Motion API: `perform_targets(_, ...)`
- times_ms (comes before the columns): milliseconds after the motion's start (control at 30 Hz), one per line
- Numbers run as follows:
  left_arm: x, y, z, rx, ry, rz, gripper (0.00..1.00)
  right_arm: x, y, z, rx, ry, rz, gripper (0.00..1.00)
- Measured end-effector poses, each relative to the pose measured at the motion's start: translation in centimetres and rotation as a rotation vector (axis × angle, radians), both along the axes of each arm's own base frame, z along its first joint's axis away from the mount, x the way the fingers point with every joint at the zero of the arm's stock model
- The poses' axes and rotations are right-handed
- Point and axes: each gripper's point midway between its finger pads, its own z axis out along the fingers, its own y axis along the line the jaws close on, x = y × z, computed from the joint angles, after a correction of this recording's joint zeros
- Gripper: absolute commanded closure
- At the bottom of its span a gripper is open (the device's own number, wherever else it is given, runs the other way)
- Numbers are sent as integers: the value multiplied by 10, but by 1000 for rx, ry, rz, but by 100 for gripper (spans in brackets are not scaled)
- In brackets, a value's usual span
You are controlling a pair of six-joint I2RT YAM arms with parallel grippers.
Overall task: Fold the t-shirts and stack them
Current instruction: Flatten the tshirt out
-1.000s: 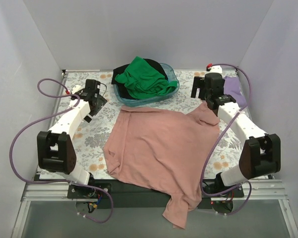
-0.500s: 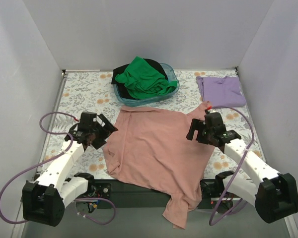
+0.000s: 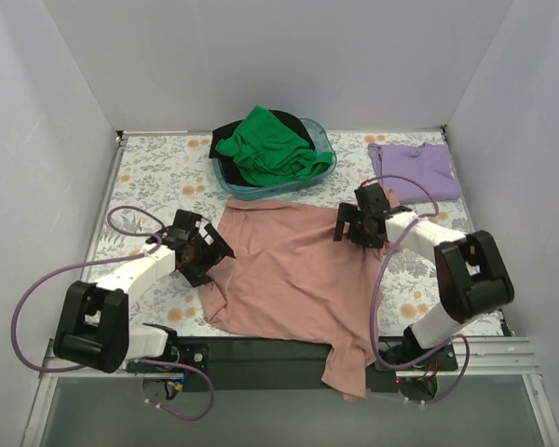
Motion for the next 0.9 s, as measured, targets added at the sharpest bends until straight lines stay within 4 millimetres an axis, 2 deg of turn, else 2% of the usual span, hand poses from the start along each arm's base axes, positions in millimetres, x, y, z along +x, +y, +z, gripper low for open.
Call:
perform_targets(233,45,6,-3,66,21,65,2,85,17,3,-6,-77,-16,4)
perform_targets(367,72,18,-3,115,17,125,2,115,13,7,6,-107,-49,4)
perform_targets(433,81,28,-3,153,18,165,2,119,7,10,5,-114,-62,3)
perform_targets(500,81,42,-1,207,32,205,2,119,2,18,2,-128,-66,3)
perform_targets(600,69,60,12,263,40,257,2,109,-4,42,12,-179,-68,2)
perform_targets(767,44,64,59,223,-91,277,2,65,-18,98,57,-319,-70,2)
perform_targets(833,34,63,69,204,-129,270,6,42,-26,106,60,-349,-77,2)
perform_targets(900,26,59,68,194,-121,253,9,21,-35,101,49,-343,-93,1)
